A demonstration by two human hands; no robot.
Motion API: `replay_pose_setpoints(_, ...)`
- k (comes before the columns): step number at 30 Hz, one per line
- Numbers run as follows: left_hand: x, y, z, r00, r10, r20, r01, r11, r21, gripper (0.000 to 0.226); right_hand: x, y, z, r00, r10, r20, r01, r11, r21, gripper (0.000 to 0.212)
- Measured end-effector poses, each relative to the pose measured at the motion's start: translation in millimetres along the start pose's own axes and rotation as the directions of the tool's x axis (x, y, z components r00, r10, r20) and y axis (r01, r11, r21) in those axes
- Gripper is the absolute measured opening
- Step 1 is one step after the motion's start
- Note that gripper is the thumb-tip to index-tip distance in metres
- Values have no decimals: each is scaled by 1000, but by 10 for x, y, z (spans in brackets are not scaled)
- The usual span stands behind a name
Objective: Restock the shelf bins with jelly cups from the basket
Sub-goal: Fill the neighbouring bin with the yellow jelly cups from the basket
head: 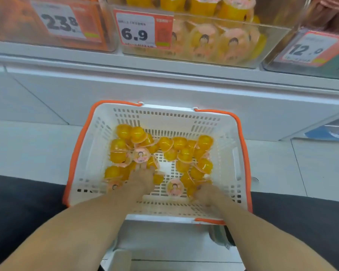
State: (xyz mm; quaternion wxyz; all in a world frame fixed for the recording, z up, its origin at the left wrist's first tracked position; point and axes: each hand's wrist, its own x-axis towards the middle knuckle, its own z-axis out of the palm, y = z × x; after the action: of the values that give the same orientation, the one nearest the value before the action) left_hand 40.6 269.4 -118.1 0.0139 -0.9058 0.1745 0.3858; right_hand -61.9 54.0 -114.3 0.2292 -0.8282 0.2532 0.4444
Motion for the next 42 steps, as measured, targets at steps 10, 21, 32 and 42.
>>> replay_pose_setpoints(10, 229, 76, 137, 990, 25, -141, -16, 998, 62, 22, 185, -31, 29, 985, 72, -159, -55, 992, 111, 13)
replay_pose_setpoints(21, 259, -64, 53, 982, 147, -122, -189, 834, -518, 21, 83, -286, -130, 948, -309, -77, 206, 779, -592, 11)
replay_pose_setpoints(32, -130, -172, -1312, 974, 170, -152, -94, -308, -947, 10, -482, -760, -1522, 945, -264, -192, 289, 950, 118, 27)
replay_pose_setpoints(42, -870, -110, -2258, 910, 357, -210, -76, -355, -932, 26, -1680, -1196, -2327, 735, -434, -522, 603, 769, 210, 16)
